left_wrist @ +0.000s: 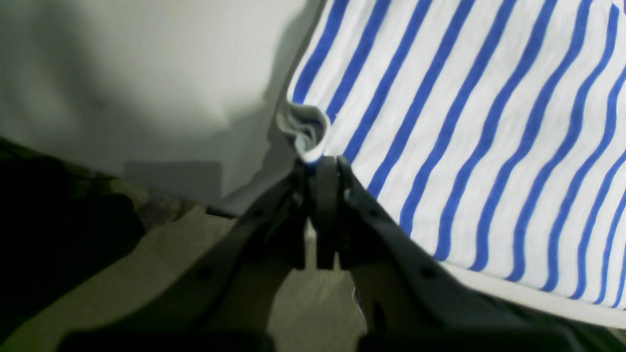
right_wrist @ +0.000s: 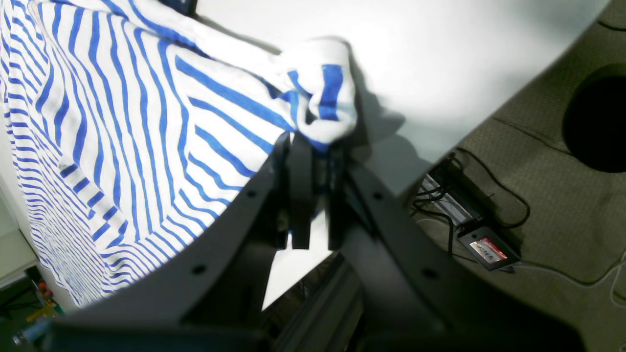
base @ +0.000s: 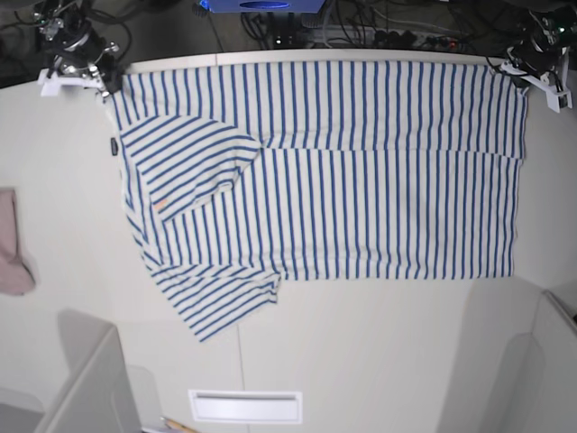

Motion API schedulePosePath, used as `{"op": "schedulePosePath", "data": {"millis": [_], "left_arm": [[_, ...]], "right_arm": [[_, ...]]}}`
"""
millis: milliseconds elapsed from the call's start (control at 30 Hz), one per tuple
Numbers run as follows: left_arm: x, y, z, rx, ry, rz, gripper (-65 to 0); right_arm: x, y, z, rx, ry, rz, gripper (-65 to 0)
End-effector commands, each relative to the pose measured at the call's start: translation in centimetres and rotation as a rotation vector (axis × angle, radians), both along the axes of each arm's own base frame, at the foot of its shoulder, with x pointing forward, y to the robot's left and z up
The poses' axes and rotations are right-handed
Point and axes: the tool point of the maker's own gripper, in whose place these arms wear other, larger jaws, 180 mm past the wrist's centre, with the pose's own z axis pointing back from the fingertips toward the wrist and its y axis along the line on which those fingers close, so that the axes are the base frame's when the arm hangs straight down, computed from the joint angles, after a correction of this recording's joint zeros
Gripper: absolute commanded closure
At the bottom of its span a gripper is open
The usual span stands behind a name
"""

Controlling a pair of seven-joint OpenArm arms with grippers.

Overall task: Fold the T-shirt properly
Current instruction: 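Drag the shirt by its shoulder edge toward the robot with both grippers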

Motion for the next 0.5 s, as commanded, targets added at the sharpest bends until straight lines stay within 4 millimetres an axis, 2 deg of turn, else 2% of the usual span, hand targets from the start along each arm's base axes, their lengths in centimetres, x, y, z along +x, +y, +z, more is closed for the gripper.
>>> {"op": "schedulePosePath", "data": {"millis": [0, 200, 367, 467], "left_arm": [[0.1, 1.0, 0.9, 0.038, -0.008, -0.005, 0.0], [0.0, 0.9, 0.9, 0.037, -0.008, -0.004, 0.0], [0.2, 0.9, 0.9, 0.037, -0.011, -0.004, 0.0], [0.2, 0.9, 0.9, 0.037, -0.013, -0.004, 0.0]], "right_arm": [[-0.3, -0.5, 0.4, -0.025, 0.002, 0.008, 0.0], [-0.9, -0.5, 0.3, -0.025, 0.016, 0.010, 0.0], [-0.3, -0.5, 1.5, -0.047, -0.012, 0.027, 0.0], [-0.2, -0.5, 1.5, -0.047, -0.013, 0.025, 0.0]]}}
